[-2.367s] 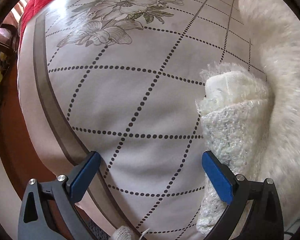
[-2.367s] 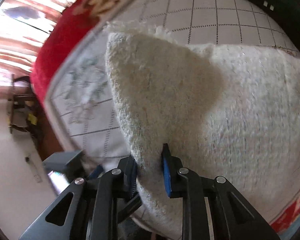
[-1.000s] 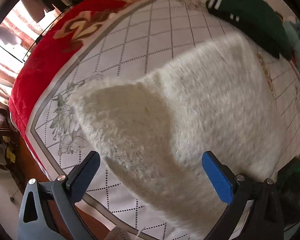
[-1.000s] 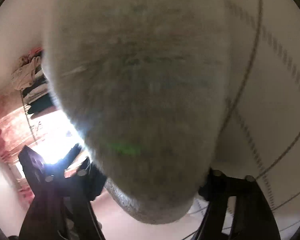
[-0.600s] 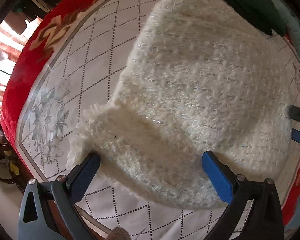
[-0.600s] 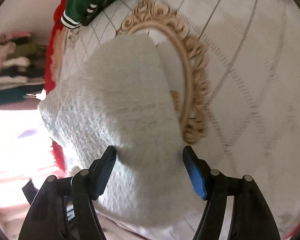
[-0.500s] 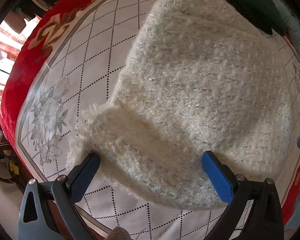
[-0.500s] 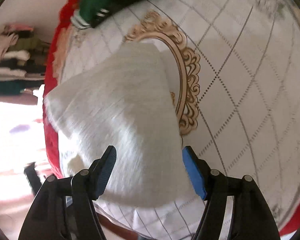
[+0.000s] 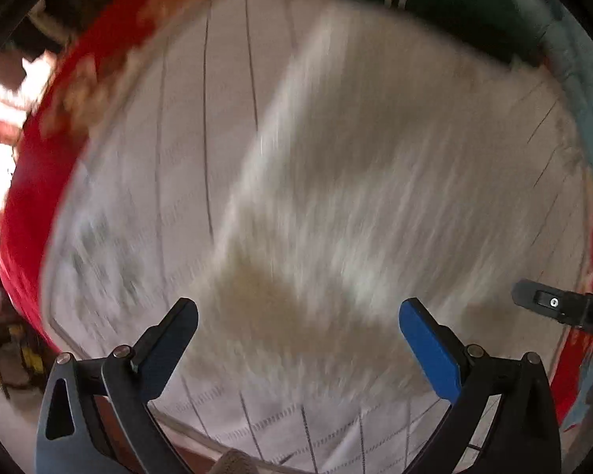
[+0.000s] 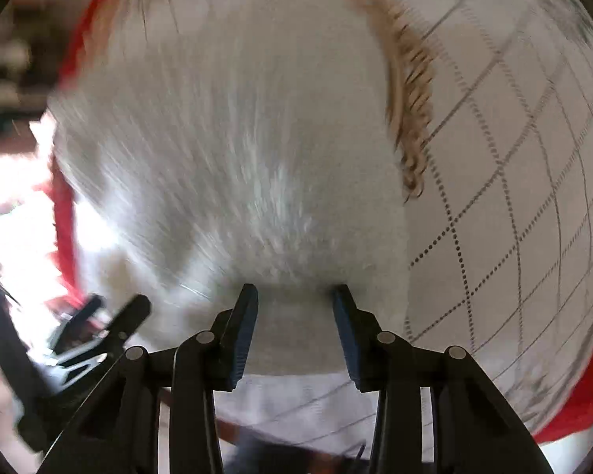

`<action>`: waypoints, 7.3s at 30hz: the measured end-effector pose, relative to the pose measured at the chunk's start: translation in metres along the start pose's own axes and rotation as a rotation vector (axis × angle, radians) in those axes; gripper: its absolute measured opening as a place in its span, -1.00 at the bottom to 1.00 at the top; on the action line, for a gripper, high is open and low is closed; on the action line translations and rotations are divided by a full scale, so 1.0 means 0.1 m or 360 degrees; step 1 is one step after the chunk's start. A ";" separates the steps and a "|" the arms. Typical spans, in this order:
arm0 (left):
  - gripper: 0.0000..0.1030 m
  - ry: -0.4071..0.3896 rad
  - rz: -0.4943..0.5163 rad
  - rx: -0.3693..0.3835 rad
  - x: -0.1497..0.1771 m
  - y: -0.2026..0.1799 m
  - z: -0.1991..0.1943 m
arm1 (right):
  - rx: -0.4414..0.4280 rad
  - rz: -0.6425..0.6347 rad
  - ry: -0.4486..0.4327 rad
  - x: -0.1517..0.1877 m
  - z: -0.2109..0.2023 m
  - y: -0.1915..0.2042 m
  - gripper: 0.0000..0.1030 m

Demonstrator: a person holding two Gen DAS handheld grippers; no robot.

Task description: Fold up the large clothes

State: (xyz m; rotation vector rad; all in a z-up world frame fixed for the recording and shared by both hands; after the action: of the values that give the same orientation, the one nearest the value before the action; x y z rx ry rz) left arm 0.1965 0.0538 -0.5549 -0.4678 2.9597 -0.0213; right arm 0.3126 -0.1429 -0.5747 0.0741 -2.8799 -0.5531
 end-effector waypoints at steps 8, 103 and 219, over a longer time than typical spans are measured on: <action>1.00 -0.0038 -0.0005 -0.0047 -1.09 0.24 0.59 | -0.0103 0.0046 -0.0220 -0.71 -0.12 0.05 -0.16; 1.00 -0.0635 0.0243 0.0073 -3.81 -1.06 -1.41 | 0.0701 -0.0003 -0.0832 -2.37 -2.55 -0.09 0.79; 1.00 -0.1249 0.0309 0.0125 -0.93 -0.38 -5.33 | 0.0742 -0.0175 -0.1640 2.39 -5.73 1.99 0.89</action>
State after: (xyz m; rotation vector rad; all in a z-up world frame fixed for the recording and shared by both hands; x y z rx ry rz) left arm 0.2181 0.0416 -0.0131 -0.1233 2.2056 0.0551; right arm 0.1986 -0.1860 0.0656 0.0153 -3.9703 0.1730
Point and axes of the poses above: each gripper's, at about its wrist camera, not at the fingertips, and z roughly the way its jaws point, y to its left, x to its underside, the point moved 9 cm from there along z, roughly the way its jaws point, and after that the axes turned 1 degree about z, right-handed, at the moved point
